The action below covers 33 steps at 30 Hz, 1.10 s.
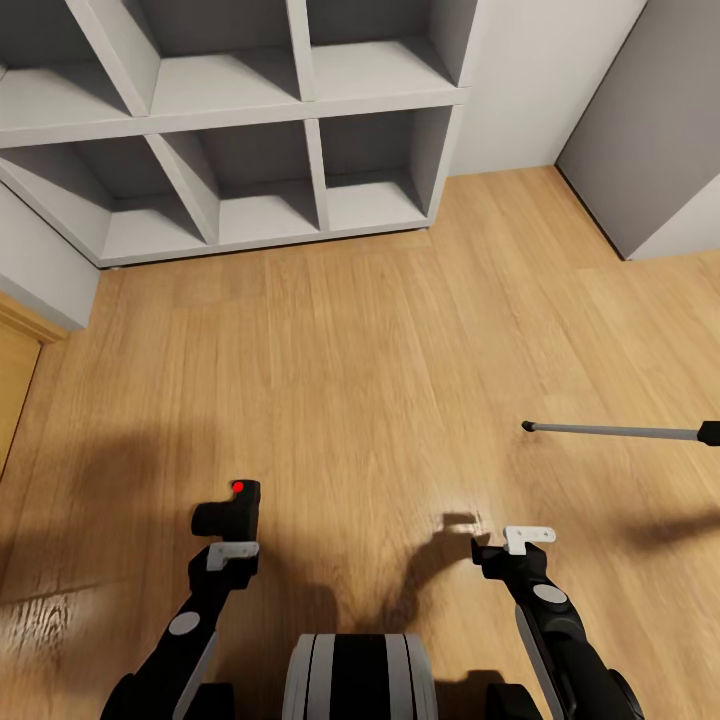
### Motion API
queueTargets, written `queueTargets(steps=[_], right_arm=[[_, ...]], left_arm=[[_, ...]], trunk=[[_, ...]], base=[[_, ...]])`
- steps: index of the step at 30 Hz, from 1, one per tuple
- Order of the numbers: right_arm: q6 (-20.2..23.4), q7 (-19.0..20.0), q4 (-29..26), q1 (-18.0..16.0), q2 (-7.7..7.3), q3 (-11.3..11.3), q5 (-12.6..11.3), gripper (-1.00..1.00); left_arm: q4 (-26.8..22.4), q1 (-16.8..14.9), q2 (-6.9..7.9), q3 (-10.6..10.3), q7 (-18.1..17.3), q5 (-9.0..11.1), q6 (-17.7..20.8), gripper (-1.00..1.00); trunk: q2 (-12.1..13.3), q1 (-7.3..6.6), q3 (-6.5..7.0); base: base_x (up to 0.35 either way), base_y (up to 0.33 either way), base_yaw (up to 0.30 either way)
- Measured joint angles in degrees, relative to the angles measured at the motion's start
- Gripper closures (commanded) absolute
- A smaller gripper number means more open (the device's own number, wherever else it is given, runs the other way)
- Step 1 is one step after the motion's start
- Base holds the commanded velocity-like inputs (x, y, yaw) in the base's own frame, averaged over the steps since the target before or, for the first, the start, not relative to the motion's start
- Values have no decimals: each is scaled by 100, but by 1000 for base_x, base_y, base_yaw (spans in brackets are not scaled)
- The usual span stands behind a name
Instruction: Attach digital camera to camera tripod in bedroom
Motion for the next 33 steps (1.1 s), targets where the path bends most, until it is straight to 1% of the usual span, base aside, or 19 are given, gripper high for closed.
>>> queueTargets(steps=[6,7,8,16,19,25,26,27,33], right_arm=[[-4,-6,5,0,0,0,-6,-100],[-10,-7,12,0,0,0,-7,-100],[-11,-8,13,0,0,0,-9,-100],[-14,-8,18,0,0,0,-15,-100],[-14,-8,19,0,0,0,-16,-100],[-14,-8,20,0,0,0,-16,-100],[-14,-8,20,0,0,0,-16,-100],[-14,-8,19,0,0,0,-16,-100],[-15,-8,21,0,0,0,-16,-100]], left_arm=[[43,0,-5,1,-1,5,-97,-100],[57,0,-8,2,-2,19,-303,-100],[59,0,-10,2,-2,23,-343,-100],[119,-6,-15,2,-3,41,-463,-100],[225,-36,-16,2,-3,39,-480,-100],[558,-194,-16,-1,-1,38,-505,-100],[767,-265,-15,-1,-1,37,-560,-100],[814,-282,-15,-1,-1,39,-611,-100],[911,-303,-16,-1,-1,48,-811,-100]], trunk=[[0,0,0],[0,0,0],[0,0,0],[0,0,0],[0,0,0],[0,0,0],[0,0,0],[0,0,0],[0,0,0]], base=[[0,0,0],[0,0,0],[0,0,0],[0,0,0],[0,0,0],[0,0,0],[0,0,0],[0,0,0],[0,0,0]])
